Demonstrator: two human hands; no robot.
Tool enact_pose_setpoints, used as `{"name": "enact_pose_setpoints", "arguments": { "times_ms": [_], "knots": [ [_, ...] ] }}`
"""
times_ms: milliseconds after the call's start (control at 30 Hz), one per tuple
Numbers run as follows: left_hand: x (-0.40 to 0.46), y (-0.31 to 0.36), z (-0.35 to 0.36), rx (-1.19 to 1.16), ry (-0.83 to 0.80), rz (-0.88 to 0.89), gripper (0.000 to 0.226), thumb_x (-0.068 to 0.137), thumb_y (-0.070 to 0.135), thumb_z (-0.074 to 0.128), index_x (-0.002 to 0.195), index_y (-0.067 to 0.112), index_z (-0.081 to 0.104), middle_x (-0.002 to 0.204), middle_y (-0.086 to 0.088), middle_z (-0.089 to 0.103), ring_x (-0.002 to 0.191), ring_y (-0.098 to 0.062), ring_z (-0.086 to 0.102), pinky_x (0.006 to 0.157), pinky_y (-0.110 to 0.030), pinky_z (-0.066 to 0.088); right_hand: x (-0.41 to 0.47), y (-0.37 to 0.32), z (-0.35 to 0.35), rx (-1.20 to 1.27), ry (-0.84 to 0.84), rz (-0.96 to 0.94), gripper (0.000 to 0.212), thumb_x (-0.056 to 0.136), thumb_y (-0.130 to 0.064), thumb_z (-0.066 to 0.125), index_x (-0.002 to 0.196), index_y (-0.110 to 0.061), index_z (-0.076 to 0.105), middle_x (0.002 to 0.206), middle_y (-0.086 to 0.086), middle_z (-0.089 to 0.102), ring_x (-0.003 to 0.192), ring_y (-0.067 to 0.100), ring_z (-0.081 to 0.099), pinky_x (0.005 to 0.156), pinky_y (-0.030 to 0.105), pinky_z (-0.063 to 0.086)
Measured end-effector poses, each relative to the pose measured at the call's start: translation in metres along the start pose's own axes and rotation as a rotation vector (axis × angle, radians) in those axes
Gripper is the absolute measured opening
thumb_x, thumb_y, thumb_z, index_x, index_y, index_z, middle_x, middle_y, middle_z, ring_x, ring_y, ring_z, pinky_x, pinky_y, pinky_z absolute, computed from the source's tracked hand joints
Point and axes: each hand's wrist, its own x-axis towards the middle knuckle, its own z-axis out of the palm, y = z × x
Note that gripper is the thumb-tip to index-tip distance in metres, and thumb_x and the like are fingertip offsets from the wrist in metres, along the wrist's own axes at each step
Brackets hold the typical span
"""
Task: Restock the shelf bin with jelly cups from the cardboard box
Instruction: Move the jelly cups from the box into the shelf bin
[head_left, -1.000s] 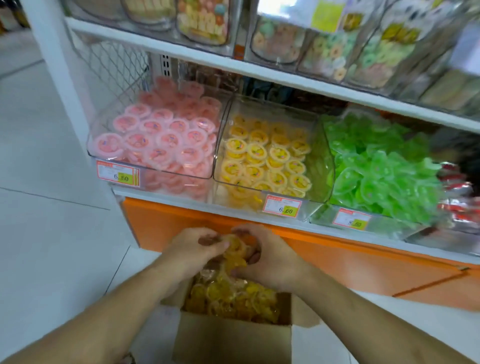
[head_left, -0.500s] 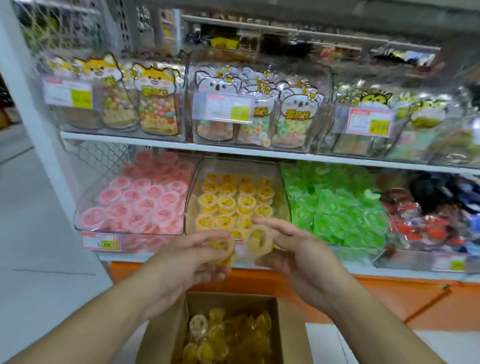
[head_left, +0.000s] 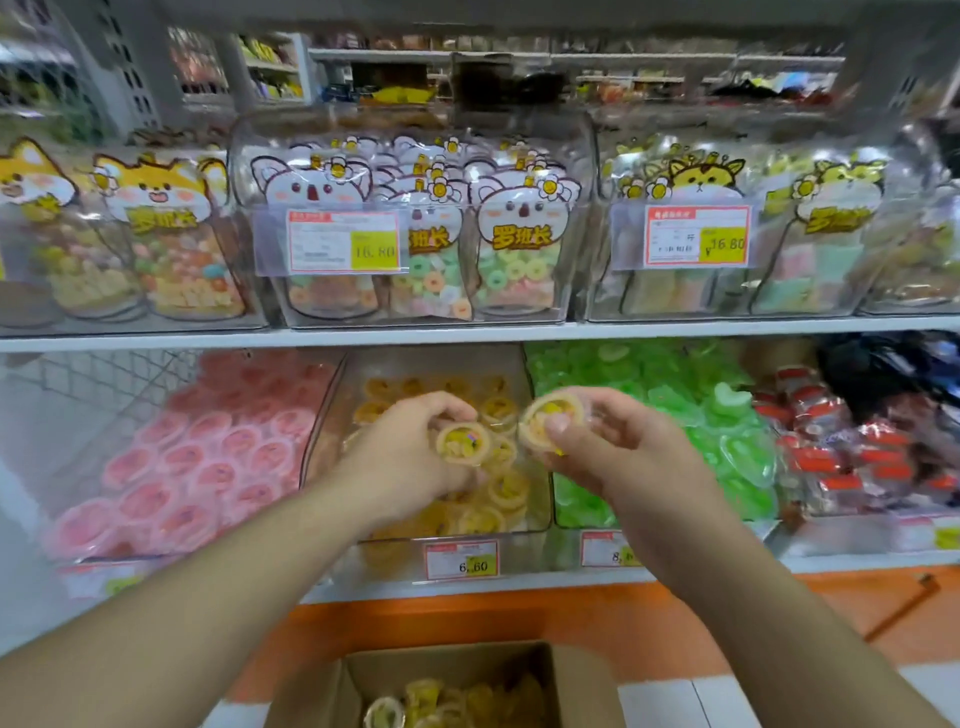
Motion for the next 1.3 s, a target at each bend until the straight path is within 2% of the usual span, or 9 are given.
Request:
{"name": "enact_pose_setpoints", "arguments": {
  "times_ms": [67, 200, 367, 567, 733, 800, 933, 1200, 1300],
  "knots": [
    [0.023, -0.002, 0.010, 0.117, 0.001, 0.045, 0.057, 0.063, 0.031, 0.099, 0.110, 0.033, 0.066, 0.097, 0.017, 0.068, 0.083, 0.003, 0.064, 0.071, -0.018, 0.051, 0.005, -0.001, -0.013, -0.089, 0.059, -0.036, 0.015, 0.089, -0.017, 0.080, 0.104, -0.018, 0.078, 0.101, 0.007, 0.079, 0.097, 0.026, 0.077, 0.098, 0.047, 0.059],
    [0.060, -0.017, 0.033, 0.277, -0.011, 0.062, 0.061, 0.062, 0.040, 0.099, 0.112, 0.032, 0.066, 0.104, 0.015, 0.068, 0.097, -0.010, 0.064, 0.078, -0.025, 0.046, 0.011, 0.002, -0.025, -0.153, 0.111, -0.061, 0.019, 0.084, -0.027, 0.084, 0.101, -0.023, 0.078, 0.099, 0.000, 0.079, 0.099, 0.024, 0.076, 0.098, 0.048, 0.057],
    [0.082, -0.031, 0.059, 0.465, -0.003, 0.099, 0.065, 0.064, 0.052, 0.094, 0.121, 0.036, 0.066, 0.124, 0.004, 0.061, 0.120, -0.026, 0.052, 0.098, -0.032, 0.041, 0.015, 0.004, -0.033, -0.154, 0.104, -0.081, 0.019, 0.084, -0.017, 0.084, 0.101, -0.019, 0.076, 0.094, -0.005, 0.078, 0.085, 0.013, 0.077, 0.067, 0.015, 0.052],
    [0.077, -0.039, 0.069, 0.488, 0.043, 0.155, 0.071, 0.069, 0.054, 0.089, 0.133, 0.037, 0.062, 0.135, 0.008, 0.054, 0.129, -0.024, 0.043, 0.108, -0.034, 0.032, 0.018, 0.006, -0.032, -0.149, 0.109, -0.083, 0.018, 0.085, -0.017, 0.083, 0.102, -0.017, 0.076, 0.095, -0.002, 0.077, 0.085, 0.018, 0.077, 0.060, 0.011, 0.048],
    [0.060, -0.050, 0.063, 0.508, 0.039, 0.355, 0.047, 0.093, 0.048, 0.066, 0.137, 0.035, 0.062, 0.139, 0.018, 0.056, 0.135, -0.015, 0.044, 0.115, -0.046, 0.035, 0.016, 0.006, -0.031, -0.152, 0.103, -0.085, 0.018, 0.087, -0.019, 0.082, 0.103, -0.018, 0.076, 0.097, -0.001, 0.078, 0.088, 0.020, 0.077, 0.064, 0.013, 0.051],
    [0.054, -0.050, 0.064, 0.581, -0.033, 0.335, 0.050, 0.100, 0.051, 0.055, 0.148, 0.036, 0.052, 0.154, 0.019, 0.048, 0.148, -0.011, 0.034, 0.125, -0.046, 0.022, 0.015, 0.005, -0.031, -0.169, 0.093, -0.080, 0.017, 0.087, -0.022, 0.083, 0.102, -0.021, 0.076, 0.098, -0.002, 0.077, 0.089, 0.020, 0.077, 0.066, 0.015, 0.052],
    [0.051, -0.046, 0.065, 0.615, -0.136, 0.264, 0.060, 0.106, 0.057, 0.039, 0.162, 0.040, 0.026, 0.169, 0.022, 0.022, 0.158, -0.005, 0.007, 0.125, -0.034, 0.000, 0.014, 0.006, -0.028, -0.191, 0.098, -0.074, 0.017, 0.086, -0.020, 0.084, 0.101, -0.022, 0.076, 0.100, -0.002, 0.077, 0.089, 0.021, 0.077, 0.075, 0.024, 0.057],
    [0.049, -0.050, 0.061, 0.664, -0.242, 0.220, 0.063, 0.107, 0.062, 0.025, 0.163, 0.046, 0.003, 0.169, 0.027, -0.002, 0.157, -0.005, -0.017, 0.124, -0.039, -0.012, 0.014, 0.009, -0.027, -0.212, 0.116, -0.047, 0.016, 0.086, -0.022, 0.084, 0.100, -0.022, 0.077, 0.100, 0.000, 0.077, 0.090, 0.026, 0.077, 0.091, 0.044, 0.061],
    [0.049, -0.050, 0.057, 0.616, -0.267, 0.212, 0.063, 0.106, 0.063, 0.027, 0.163, 0.048, 0.004, 0.168, 0.030, -0.004, 0.156, -0.004, -0.019, 0.125, -0.041, -0.013, 0.015, 0.009, -0.026, -0.192, 0.102, -0.045, 0.015, 0.087, -0.023, 0.082, 0.101, -0.021, 0.077, 0.098, 0.001, 0.078, 0.091, 0.021, 0.077, 0.091, 0.043, 0.061]
  ]
}}
